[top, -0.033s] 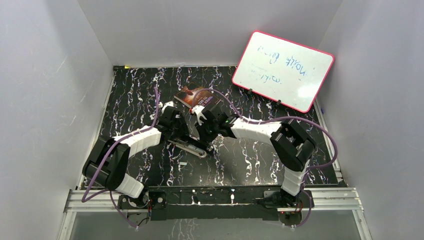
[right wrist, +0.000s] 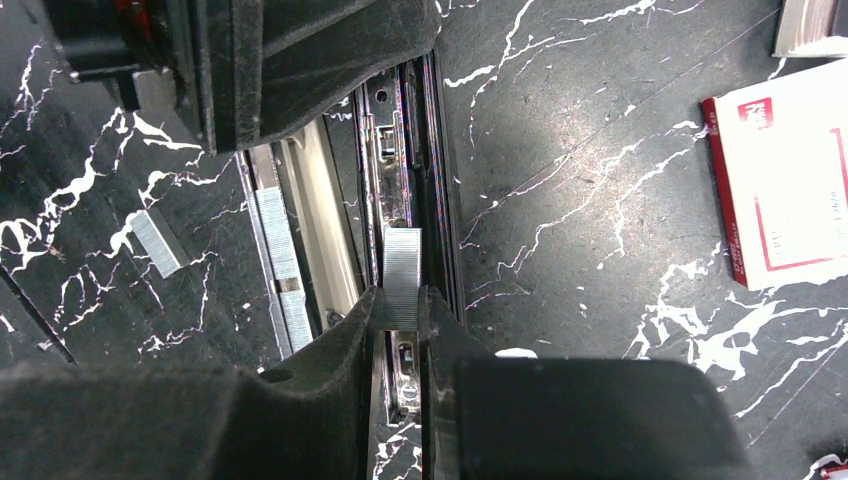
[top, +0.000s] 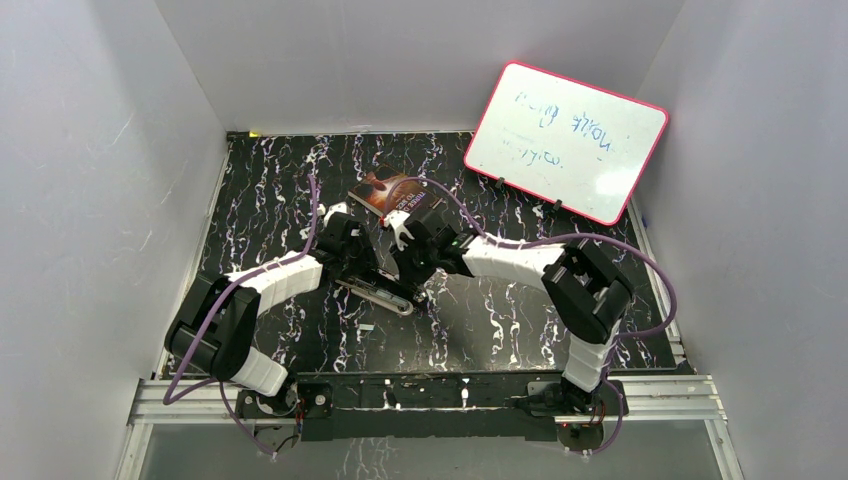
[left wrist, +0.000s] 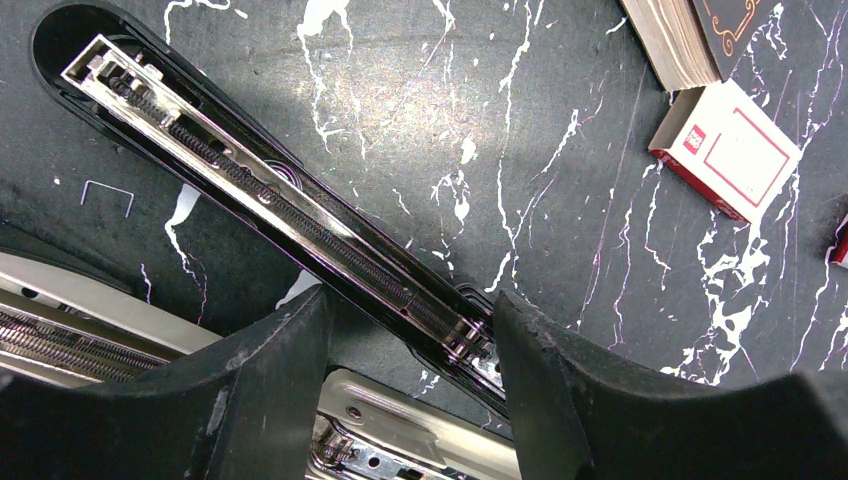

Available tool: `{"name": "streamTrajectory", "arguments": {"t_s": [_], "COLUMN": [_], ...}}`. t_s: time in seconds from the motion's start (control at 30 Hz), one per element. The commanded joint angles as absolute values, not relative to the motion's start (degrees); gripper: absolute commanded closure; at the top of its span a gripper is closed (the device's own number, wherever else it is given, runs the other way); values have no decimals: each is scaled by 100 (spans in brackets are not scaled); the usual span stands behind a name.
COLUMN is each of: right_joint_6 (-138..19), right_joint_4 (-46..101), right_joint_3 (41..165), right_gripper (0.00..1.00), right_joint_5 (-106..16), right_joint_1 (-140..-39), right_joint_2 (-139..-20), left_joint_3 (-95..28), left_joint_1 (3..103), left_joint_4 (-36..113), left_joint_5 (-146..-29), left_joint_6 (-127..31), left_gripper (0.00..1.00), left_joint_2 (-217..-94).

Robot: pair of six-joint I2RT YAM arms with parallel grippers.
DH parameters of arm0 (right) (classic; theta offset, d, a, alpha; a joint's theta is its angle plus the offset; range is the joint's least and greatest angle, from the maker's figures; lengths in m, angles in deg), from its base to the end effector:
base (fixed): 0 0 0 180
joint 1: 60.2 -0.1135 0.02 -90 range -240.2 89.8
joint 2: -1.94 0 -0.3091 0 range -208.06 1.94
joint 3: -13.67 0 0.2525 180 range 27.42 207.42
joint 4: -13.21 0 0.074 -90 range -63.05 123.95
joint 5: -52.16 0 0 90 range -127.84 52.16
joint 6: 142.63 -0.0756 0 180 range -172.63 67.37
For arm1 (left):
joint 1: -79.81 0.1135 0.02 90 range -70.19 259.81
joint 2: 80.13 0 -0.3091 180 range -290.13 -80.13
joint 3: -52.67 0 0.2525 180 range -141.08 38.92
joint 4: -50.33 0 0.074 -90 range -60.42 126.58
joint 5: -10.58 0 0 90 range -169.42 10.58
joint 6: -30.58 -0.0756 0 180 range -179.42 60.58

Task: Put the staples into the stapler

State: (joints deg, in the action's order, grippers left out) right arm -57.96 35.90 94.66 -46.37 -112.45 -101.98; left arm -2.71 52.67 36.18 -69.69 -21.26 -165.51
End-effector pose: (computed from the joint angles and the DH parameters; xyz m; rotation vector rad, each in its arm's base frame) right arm 0.2550 0.3476 0.2088 -1.0458 2.2222 0.6427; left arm 0.2909 -0.1348 0.1919 -0.3106 2.3367 -0.3687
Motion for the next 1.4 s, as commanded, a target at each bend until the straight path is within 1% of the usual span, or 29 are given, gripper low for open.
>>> {"name": "streamTrajectory", "arguments": {"t_s": [0.0, 0.1, 0.13, 0.2, 0.43, 0.6, 0.8, 0.9, 1.1, 1.37], "right_joint_6": [-5712, -5799, -5867, -5920, -5445, -5071, -4953, -4945, -4924, -4841], "right_joint_4": [3125, 2669, 2187, 1686, 114, -665, -1305, -1577, -1486, -1296], "right_joint_3": [9303, 8942, 8678, 8491, 8394, 8466, 8519, 8479, 8633, 8644], "right_gripper": [100, 100, 100, 100, 100, 97, 96, 92, 83, 76], "right_joint_5": [-4653, -4421, -4326, -4358, -4705, -5064, -5503, -5548, -5517, -5557], "right_joint_1": [-11248, -11209, -11108, -10961, -10646, -10573, -10460, -10447, -10400, -10389], "right_joint_2": [-9545, -9234, -9097, -9066, -9739, -10455, -11095, -11255, -11555, -11821], "left_joint_3": [-235, -237, -241, -236, -273, -298, -322, -346, -364, -378], "left_joint_1": [5247, 5248, 5247, 5248, 5222, 5197, 5197, 5187, 5178, 5168], "left_joint_4": [3258, 3239, 3228, 3234, 3198, 3214, 3201, 3199, 3223, 3236], "left_joint_5": [-6876, -6864, -6862, -6861, -6885, -6873, -6864, -6866, -6880, -6890], "left_joint_6": [-2228, -2232, -2232, -2232, -2258, -2301, -2316, -2327, -2320, -2342], "left_gripper": [42, 42, 42, 42, 42, 42, 42, 42, 42, 42], "left_joint_2": [-16398, -16405, -16406, -16415, -16466, -16505, -16525, -16546, -16593, -16611]}}
